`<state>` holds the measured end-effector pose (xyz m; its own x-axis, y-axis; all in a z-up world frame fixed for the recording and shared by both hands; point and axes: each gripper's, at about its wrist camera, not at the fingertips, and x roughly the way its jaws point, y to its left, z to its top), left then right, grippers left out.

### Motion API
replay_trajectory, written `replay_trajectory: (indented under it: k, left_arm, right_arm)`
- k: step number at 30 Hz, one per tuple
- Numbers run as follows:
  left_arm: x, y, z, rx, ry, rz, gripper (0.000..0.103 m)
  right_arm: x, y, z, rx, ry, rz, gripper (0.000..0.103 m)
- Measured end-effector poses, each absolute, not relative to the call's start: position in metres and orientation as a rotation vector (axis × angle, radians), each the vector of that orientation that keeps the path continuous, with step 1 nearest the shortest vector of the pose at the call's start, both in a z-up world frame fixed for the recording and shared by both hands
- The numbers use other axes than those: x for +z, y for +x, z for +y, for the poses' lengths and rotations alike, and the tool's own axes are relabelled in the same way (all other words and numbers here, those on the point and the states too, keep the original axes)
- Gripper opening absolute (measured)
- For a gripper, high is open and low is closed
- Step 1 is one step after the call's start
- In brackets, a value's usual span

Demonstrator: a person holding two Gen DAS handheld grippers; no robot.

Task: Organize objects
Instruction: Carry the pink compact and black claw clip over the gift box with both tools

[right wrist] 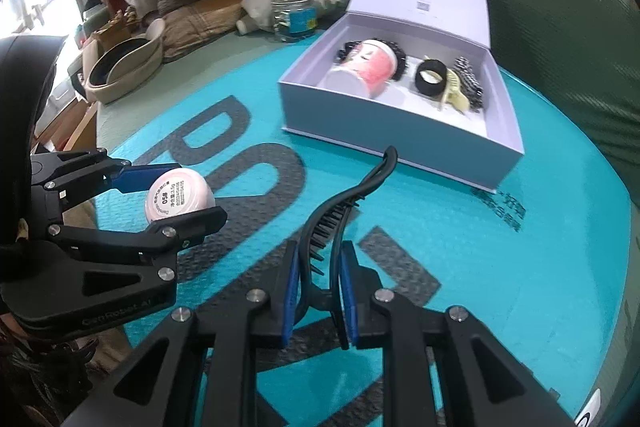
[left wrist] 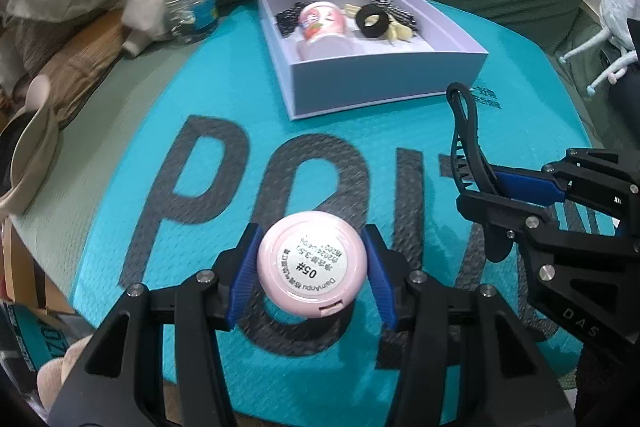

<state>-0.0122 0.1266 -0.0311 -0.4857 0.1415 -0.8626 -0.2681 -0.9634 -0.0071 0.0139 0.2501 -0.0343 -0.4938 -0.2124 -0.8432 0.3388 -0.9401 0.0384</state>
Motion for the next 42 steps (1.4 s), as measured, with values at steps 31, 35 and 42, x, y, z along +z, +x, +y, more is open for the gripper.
replay_trajectory:
  k: [31, 35, 42]
  left_arm:
    - [-0.015, -0.095, 0.180, 2.458, -1.354, 0.250, 0.049]
    - [-0.013, -0.107, 0.179, 2.462, -1.348, 0.250, 0.049]
    - [-0.008, -0.128, 0.183, 2.461, -1.328, 0.265, 0.049]
  right_arm:
    - [-0.012, -0.057, 0.297, -2.568, 1.339, 0.171, 0.019]
    - [-0.006, -0.068, 0.296, -2.575, 1.320, 0.180, 0.019]
    - [-0.001, -0.097, 0.299, -2.571, 1.305, 0.181, 0.019]
